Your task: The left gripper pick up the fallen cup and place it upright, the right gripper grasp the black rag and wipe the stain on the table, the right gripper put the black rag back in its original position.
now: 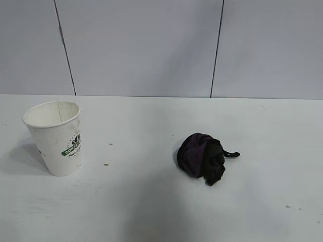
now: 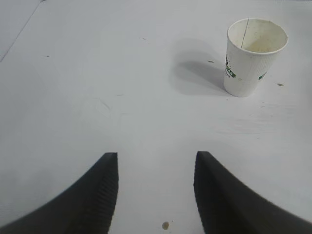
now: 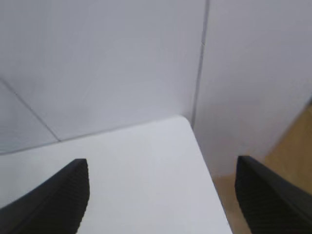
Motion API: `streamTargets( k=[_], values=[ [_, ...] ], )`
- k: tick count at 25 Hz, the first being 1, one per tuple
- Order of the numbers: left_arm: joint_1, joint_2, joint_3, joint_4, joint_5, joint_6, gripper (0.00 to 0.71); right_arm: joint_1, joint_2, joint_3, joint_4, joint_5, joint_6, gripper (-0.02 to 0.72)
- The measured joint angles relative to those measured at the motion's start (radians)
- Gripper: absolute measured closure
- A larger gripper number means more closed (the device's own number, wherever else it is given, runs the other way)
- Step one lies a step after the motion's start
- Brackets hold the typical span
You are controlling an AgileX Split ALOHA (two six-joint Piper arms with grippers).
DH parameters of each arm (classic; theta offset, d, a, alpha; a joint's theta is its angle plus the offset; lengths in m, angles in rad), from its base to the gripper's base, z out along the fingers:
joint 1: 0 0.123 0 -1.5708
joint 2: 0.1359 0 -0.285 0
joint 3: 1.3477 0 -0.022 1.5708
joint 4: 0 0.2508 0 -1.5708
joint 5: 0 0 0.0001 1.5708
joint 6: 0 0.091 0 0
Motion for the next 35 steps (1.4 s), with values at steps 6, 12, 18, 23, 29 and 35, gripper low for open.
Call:
streamTargets(
  k=[6, 12, 18, 23, 29, 35],
  values=[
    [0.000, 0.000, 0.000, 0.000, 0.000, 0.000, 0.357, 0.044, -0.334, 0.314, -0.053, -0.003, 0.038, 0.136],
    [0.000, 0.000, 0.000, 0.000, 0.000, 0.000, 0.357, 0.092, -0.463, 0.640, -0.166, -0.040, 0.157, 0.136],
    [0.000, 0.000, 0.000, 0.000, 0.000, 0.000, 0.357, 0.161, -0.463, 0.837, -0.186, -0.094, 0.192, 0.136],
    [0.000, 0.000, 0.000, 0.000, 0.000, 0.000, 0.357, 0.206, -0.462, 0.937, -0.187, -0.100, 0.197, 0.136],
    [0.000, 0.000, 0.000, 0.000, 0.000, 0.000, 0.357, 0.253, -0.462, 0.963, -0.187, -0.080, 0.204, 0.136],
    [0.000, 0.000, 0.000, 0.000, 0.000, 0.000, 0.357, 0.253, -0.462, 0.963, -0.214, -0.080, 0.243, 0.136]
  ],
)
